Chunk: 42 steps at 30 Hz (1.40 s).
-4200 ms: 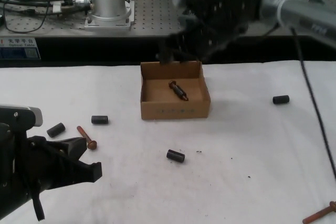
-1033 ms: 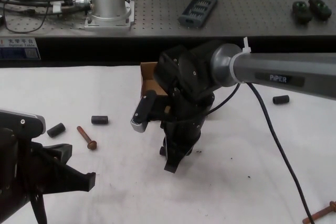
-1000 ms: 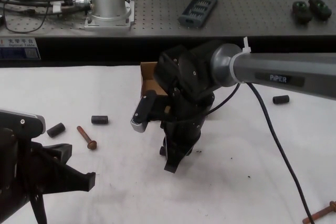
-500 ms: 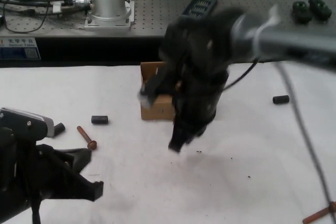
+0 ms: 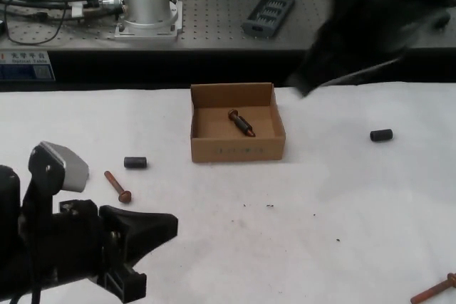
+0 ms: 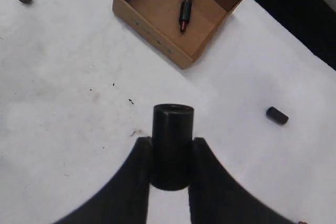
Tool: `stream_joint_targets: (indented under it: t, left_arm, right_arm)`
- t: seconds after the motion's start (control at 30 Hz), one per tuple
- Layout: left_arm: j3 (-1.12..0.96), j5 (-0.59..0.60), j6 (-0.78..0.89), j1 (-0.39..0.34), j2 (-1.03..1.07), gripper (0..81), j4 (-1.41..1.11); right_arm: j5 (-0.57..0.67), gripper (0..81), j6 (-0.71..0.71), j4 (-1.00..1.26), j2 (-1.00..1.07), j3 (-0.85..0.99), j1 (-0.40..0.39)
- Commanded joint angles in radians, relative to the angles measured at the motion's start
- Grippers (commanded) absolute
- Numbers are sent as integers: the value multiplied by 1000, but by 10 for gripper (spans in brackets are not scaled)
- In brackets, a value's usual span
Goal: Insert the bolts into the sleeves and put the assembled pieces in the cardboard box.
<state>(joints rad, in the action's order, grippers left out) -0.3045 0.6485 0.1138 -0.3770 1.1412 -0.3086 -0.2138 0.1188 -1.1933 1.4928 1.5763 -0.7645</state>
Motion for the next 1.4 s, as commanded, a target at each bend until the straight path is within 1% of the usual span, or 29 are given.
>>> stream_joint_targets:
  t: [0.0, 0.13, 0.27, 0.37, 0.43, 0.53, 0.73, 0.83, 0.93, 1.03, 1.17, 1.3, 1.37]
  left_arm:
    - [-15, -8, 68, -64, -10, 6, -31]
    - [-57, -107, 114, -169, -10, 6, -31]
    - [-121, -177, 135, -289, -10, 6, -23]
    - [-192, -271, 106, -365, -8, 6, 60]
    - [-244, -324, 71, -401, -4, 6, 146]
    - [-330, -353, 33, -428, 30, 6, 281]
    - [-486, -344, 32, -432, 184, 6, 420]
    - [-560, -345, -2, -454, 271, 6, 486]
    - [-641, -352, -36, -491, 365, 6, 526]
    - [-745, -383, -77, -533, 446, 6, 582]
    - [-907, -476, -167, -576, 556, 6, 718]
    - [-1060, -486, -215, -606, 667, 3, 827]
    - [-1122, -486, -233, -618, 711, 35, 861]
  right_arm:
    - [3, 66, -58, 6, -238, -114, -18]
    - [6, 66, -83, 74, -431, -252, -30]
    - [6, 66, -126, 116, -617, -358, -30]
    - [6, 66, -126, 113, -726, -414, -30]
    - [6, 66, -126, 113, -793, -451, -30]
    - [6, 66, -126, 103, -883, -493, -30]
    - [6, 66, -126, 89, -1032, -526, -30]
    - [6, 66, -119, 76, -1101, -527, -30]
    - [6, 66, -112, 76, -1154, -527, -30]
    - [6, 66, -95, 74, -1181, -527, -30]
    - [6, 66, -73, 37, -1190, -527, -30]
    - [6, 66, -51, 24, -1190, -558, -30]
    - [-4, 66, -51, 24, -1190, -575, -30]
